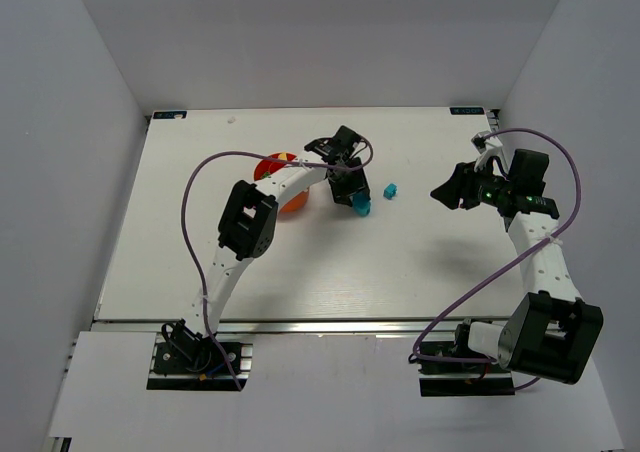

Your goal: Sort the legos into containers by color

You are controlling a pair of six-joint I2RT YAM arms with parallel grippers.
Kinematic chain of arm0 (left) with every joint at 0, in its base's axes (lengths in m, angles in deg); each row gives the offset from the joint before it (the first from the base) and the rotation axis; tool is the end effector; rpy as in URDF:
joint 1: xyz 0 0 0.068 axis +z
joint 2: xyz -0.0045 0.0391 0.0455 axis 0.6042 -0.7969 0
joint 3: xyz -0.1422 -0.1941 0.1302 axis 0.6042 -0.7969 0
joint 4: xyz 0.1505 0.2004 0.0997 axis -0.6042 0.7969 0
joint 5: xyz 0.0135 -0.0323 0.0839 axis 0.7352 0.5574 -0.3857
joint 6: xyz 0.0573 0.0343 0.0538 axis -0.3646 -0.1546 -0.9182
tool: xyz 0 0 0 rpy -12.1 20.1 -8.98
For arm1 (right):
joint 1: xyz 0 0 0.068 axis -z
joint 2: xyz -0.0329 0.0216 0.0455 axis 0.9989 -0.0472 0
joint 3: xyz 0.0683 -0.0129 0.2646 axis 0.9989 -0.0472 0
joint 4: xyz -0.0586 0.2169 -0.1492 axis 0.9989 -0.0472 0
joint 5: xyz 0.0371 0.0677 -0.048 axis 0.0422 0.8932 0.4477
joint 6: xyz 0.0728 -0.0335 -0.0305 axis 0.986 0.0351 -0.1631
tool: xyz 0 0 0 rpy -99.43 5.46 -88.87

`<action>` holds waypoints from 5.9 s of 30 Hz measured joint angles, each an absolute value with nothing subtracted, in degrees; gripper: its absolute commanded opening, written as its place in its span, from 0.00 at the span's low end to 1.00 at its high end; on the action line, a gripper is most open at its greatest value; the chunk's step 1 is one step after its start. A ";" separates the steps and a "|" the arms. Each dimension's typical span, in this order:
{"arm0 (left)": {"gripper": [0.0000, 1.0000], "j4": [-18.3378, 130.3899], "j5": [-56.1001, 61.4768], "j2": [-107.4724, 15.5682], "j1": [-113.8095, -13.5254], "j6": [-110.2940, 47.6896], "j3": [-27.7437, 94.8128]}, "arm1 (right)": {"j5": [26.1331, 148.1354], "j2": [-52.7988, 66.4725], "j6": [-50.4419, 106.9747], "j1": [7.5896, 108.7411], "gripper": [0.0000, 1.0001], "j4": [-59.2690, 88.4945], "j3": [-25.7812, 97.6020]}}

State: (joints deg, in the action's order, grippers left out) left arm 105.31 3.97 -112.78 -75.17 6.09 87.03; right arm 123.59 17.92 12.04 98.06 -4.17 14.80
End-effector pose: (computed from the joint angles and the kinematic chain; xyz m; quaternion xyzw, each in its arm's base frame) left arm 0.4300 -0.3518 0.1275 -0.0739 0.9679 -0.2145 0.1084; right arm 0.2999 -0.0035 0.2791 -0.1641 0.8236 0.2525 0.4806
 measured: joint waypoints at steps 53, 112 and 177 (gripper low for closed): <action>0.11 72.72 28.88 -81.92 -80.91 -40.75 40.19 | 135.15 -5.47 29.22 80.35 0.71 -4.34 15.74; 0.98 76.70 -24.29 -21.22 -76.65 -39.22 16.26 | 122.21 -21.14 10.51 56.29 0.00 -8.69 64.33; 0.98 74.36 -41.12 -5.70 -76.65 -40.93 1.46 | 98.26 -36.18 -2.34 40.86 0.03 -1.96 74.03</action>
State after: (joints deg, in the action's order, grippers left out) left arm 74.36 -41.12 -5.70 -76.65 -40.93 1.46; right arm 98.26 -36.18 -2.34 40.86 -1.96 74.03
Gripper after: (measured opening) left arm 0.979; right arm 0.429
